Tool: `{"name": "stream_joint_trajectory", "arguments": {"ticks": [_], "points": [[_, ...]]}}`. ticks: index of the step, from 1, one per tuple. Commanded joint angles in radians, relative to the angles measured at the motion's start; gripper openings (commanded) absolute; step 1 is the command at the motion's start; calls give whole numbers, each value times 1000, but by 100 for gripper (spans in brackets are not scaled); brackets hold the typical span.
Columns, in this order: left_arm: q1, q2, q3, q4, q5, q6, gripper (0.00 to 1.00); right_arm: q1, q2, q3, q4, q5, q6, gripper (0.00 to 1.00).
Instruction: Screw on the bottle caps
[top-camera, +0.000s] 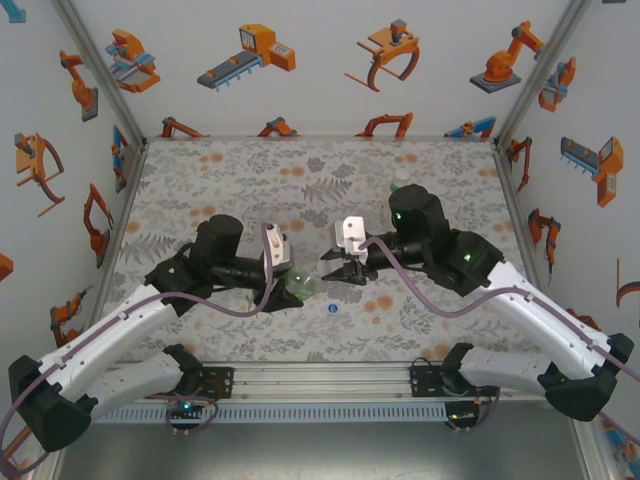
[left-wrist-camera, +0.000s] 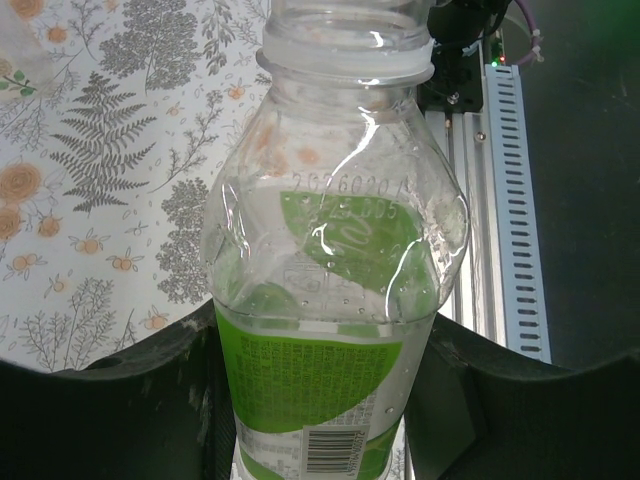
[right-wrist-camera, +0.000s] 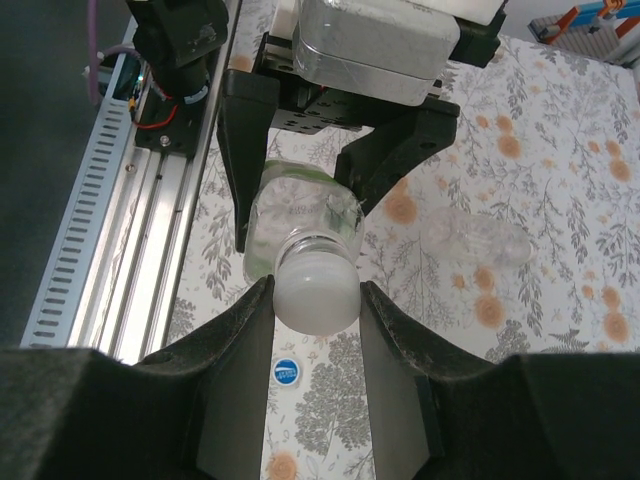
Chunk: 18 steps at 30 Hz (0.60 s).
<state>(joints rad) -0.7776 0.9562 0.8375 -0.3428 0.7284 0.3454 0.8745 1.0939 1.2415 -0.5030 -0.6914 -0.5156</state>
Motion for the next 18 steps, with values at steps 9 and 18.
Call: {"name": "stream_joint_trajectory", "arguments": {"ticks": [9,18], "points": [[-12,28,78,-132,63,78,0,9,48,106,-123,-54,-92,11],[-23,73,130,-233,83,121,0,27,68,135,-206,-91,-136,9]]}}
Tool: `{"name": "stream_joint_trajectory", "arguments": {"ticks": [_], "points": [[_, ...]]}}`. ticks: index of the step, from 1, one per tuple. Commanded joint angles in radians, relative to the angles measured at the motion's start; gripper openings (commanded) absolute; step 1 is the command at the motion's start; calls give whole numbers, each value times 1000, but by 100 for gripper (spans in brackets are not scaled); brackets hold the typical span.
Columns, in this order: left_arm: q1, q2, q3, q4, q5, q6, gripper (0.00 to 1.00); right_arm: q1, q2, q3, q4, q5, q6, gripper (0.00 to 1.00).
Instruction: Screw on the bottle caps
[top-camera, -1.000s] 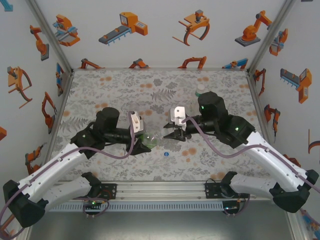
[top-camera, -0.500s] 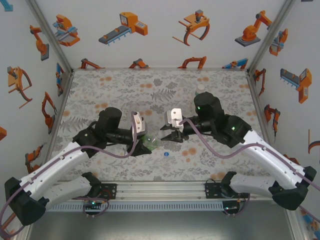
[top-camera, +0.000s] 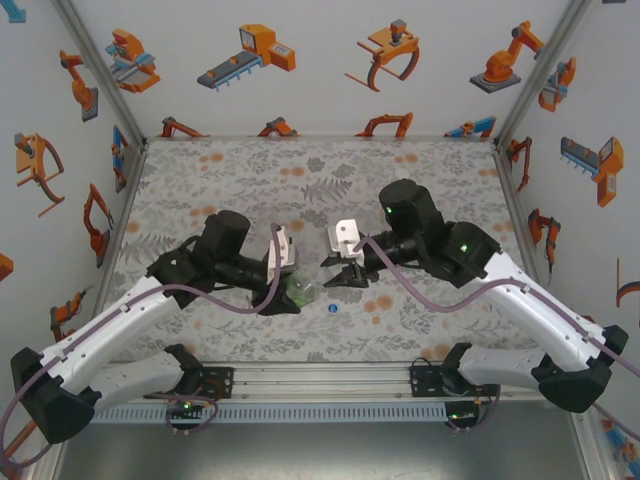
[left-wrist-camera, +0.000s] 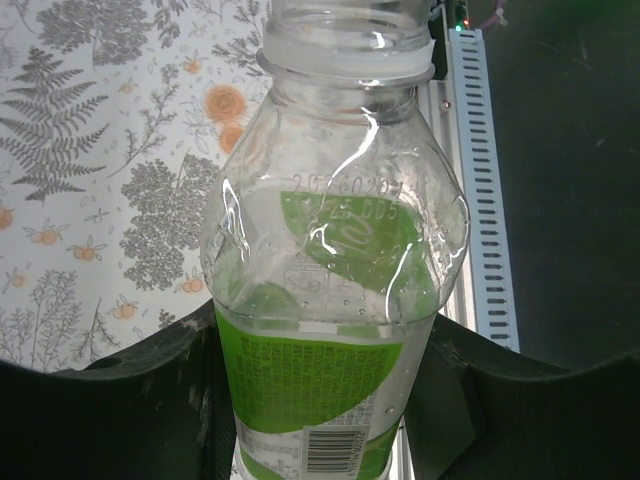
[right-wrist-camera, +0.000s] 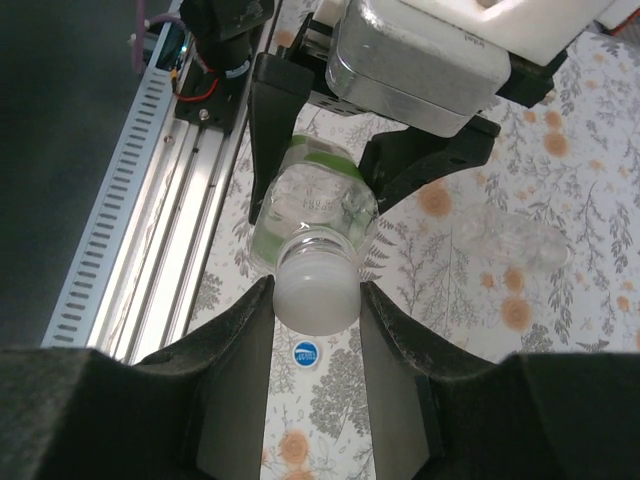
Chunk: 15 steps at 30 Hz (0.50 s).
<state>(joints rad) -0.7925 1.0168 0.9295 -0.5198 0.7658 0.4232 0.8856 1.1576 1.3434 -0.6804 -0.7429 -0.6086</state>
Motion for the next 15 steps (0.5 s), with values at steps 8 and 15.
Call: {"name": "stream_joint_trajectory", "arguments": {"ticks": [8,15], "points": [[-14,44,66,-79,94,54,0,32,-2,22,-20,-36,-55,7],[-14,90,110,-130,153,80,0,44,-6,20,-33,-51,-82,6]]}}
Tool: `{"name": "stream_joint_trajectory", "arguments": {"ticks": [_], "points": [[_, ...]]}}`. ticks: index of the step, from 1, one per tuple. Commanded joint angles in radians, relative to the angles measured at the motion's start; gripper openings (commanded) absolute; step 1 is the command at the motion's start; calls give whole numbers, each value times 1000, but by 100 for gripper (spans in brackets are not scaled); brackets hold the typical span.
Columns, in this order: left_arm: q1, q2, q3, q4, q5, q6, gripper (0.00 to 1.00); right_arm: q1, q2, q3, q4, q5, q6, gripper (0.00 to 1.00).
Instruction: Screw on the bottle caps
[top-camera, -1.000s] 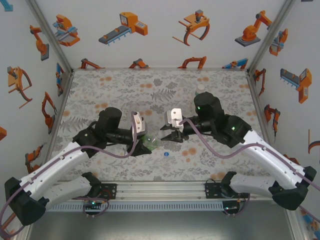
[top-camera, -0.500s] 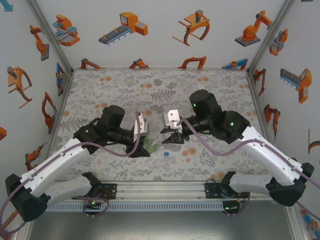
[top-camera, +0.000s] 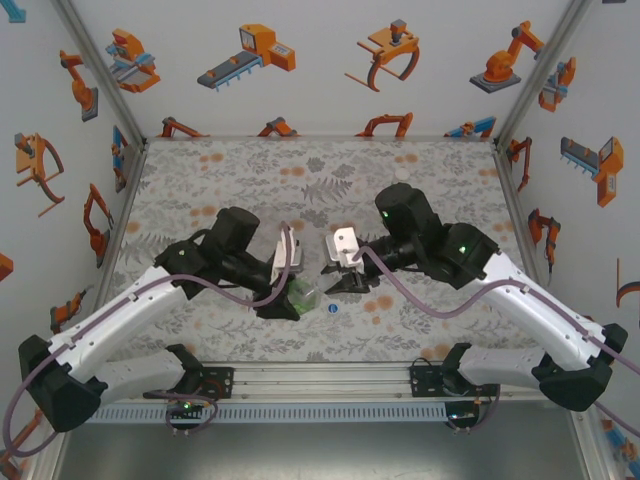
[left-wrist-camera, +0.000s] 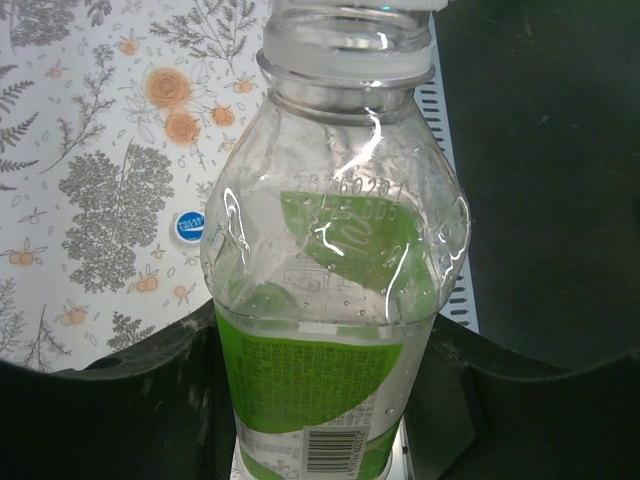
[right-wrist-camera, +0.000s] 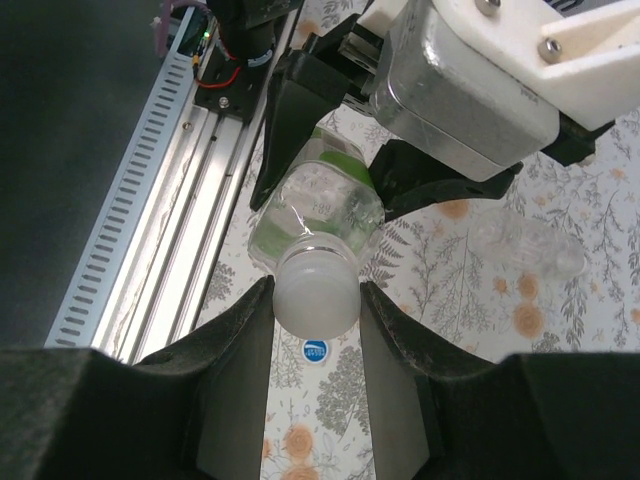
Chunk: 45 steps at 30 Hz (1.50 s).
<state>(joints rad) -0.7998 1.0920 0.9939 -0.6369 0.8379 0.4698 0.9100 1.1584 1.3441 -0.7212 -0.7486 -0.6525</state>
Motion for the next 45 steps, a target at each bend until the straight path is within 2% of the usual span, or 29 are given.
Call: {"name": "stream_joint_trajectory", "arguments": {"ticks": [1,10,16,32,45], "points": [[-7,17,48,-14,91,37,0,21,-9,17,9,-48,-41,6],[-7,-11,53,-9,142,59,0,30,-79,-32,40,-59,-44,2],[-9,-22,64,0,197,62,0,30,-132,-54,84,-109,-15,1],[-24,67,124,-50,222,65,0,36,-113,-39,66,-93,-10,0],[-42,29,120,-86,260,139,0,38,-129,-46,98,-69,22,0]]}}
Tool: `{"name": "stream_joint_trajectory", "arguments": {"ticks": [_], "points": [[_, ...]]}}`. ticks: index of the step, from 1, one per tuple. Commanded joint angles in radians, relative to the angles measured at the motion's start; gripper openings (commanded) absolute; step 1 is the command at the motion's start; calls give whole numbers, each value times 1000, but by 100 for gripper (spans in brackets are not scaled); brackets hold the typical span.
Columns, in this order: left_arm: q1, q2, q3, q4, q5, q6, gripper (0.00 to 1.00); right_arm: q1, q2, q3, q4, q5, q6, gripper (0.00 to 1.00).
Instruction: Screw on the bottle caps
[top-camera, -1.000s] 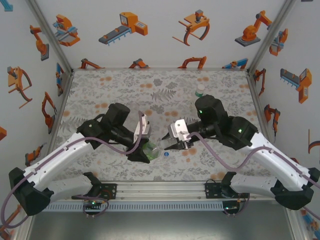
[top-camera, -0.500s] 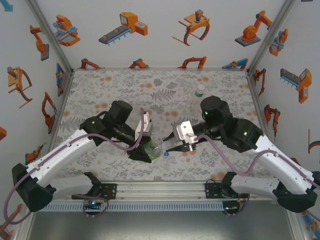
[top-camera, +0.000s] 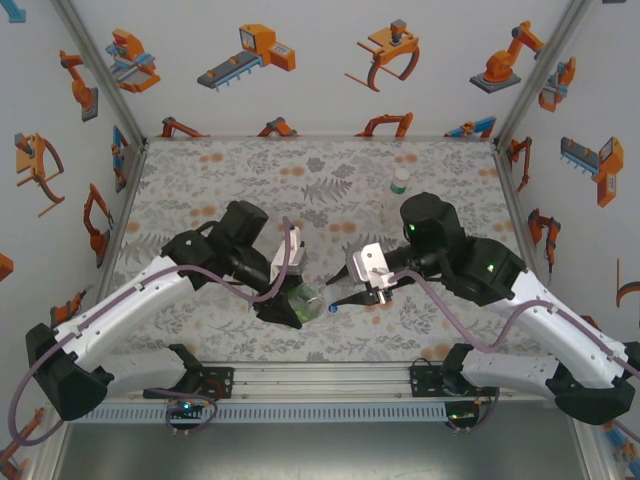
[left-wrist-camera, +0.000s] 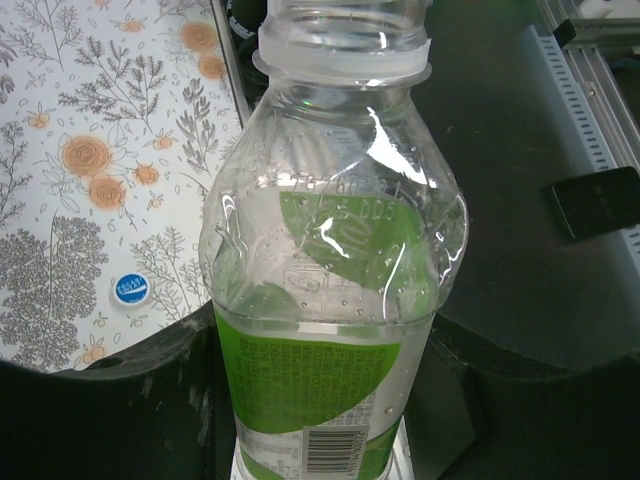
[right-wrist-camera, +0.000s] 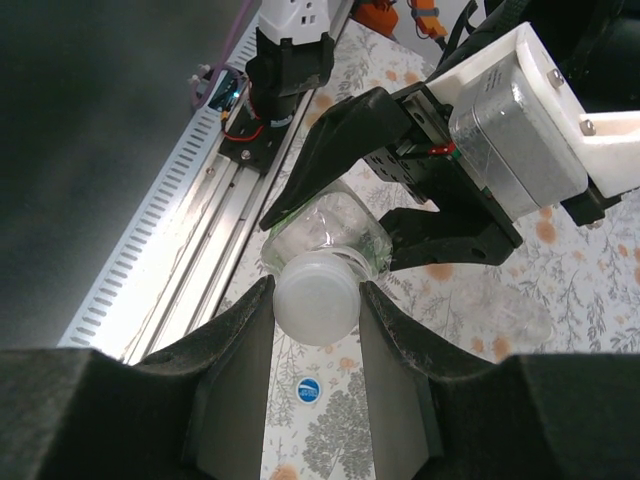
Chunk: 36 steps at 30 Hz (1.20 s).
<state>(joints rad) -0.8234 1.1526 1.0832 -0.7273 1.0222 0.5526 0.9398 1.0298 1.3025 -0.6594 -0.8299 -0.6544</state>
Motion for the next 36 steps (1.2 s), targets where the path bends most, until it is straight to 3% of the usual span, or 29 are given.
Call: {"name": "stream_joint_trajectory", "arguments": {"ticks": [1,23,29,36], "points": [[-20,-34,28,5,76,62,0,6,1,-5,43,7,33,0],[-40,-20,50,-16,40,77,0,7,24,-3,60,-15,87,0],[-40,-80,-6,116,-107,0,0,6,29,-11,69,47,184,0],[-40,-163,-81,277,-285,-53,0,6,5,-91,168,227,388,0]]}}
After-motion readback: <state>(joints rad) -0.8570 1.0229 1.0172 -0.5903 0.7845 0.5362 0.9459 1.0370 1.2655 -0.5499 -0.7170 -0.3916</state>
